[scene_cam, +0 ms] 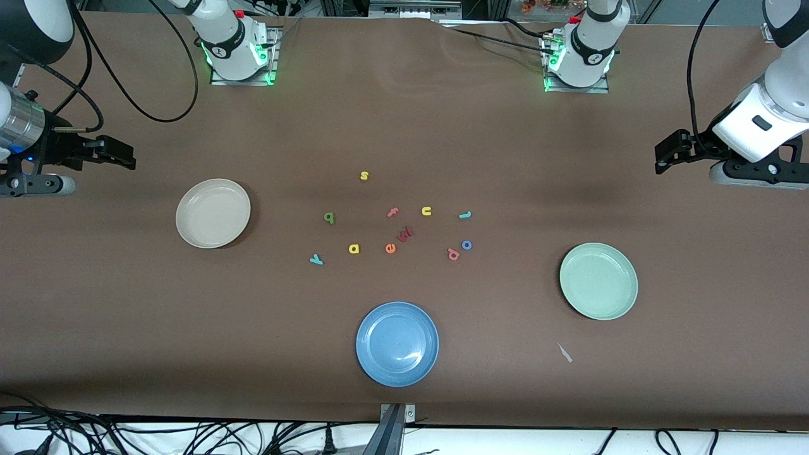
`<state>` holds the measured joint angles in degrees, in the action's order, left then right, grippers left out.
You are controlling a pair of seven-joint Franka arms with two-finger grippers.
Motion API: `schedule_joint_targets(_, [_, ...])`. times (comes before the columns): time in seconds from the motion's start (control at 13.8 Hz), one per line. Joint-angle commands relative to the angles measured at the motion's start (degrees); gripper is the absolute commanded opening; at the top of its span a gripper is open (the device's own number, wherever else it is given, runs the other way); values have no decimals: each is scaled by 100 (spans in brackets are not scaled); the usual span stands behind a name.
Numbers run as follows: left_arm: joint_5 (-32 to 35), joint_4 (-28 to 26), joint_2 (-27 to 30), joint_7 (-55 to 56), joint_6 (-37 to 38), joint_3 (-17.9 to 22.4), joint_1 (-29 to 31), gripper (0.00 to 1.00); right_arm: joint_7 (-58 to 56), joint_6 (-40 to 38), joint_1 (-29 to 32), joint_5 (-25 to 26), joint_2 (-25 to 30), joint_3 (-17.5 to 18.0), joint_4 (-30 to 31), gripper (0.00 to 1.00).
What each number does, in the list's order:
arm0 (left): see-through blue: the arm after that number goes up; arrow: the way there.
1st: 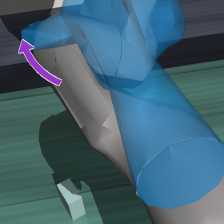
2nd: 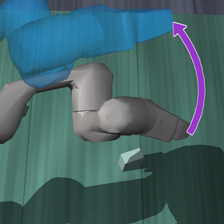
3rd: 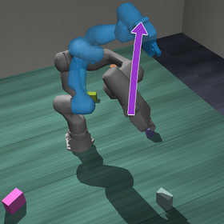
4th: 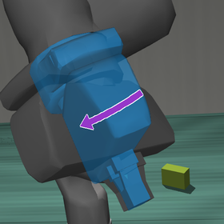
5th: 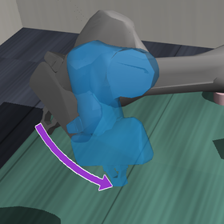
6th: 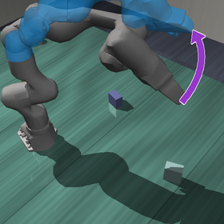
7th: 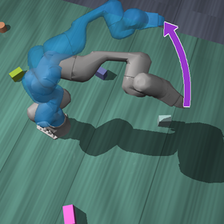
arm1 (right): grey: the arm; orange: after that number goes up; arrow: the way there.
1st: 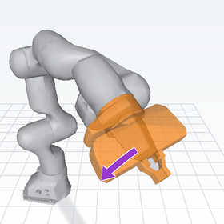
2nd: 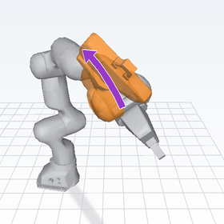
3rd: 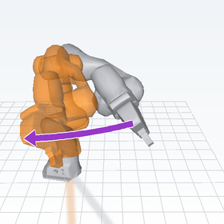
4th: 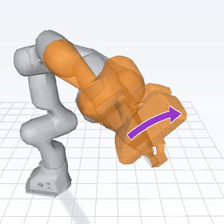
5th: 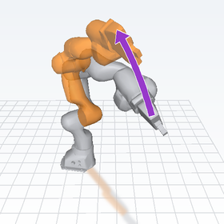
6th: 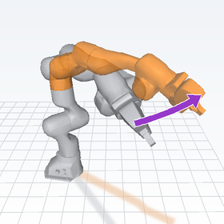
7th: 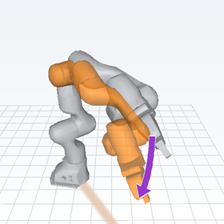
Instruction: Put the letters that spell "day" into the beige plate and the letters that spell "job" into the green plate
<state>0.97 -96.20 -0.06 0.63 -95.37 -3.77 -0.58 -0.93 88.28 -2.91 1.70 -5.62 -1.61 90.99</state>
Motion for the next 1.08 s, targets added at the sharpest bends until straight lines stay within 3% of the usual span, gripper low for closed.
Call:
schedule_joint_targets(0.0, [-36,-65,76,-63,-52,-54,58,100,14,-21,45,-109,44,2,33,100])
schedule_joint_targets(1.01, [-36,-13,85,-45,185,-54,58,100,-13,-22,45,-109,44,2,33,100])
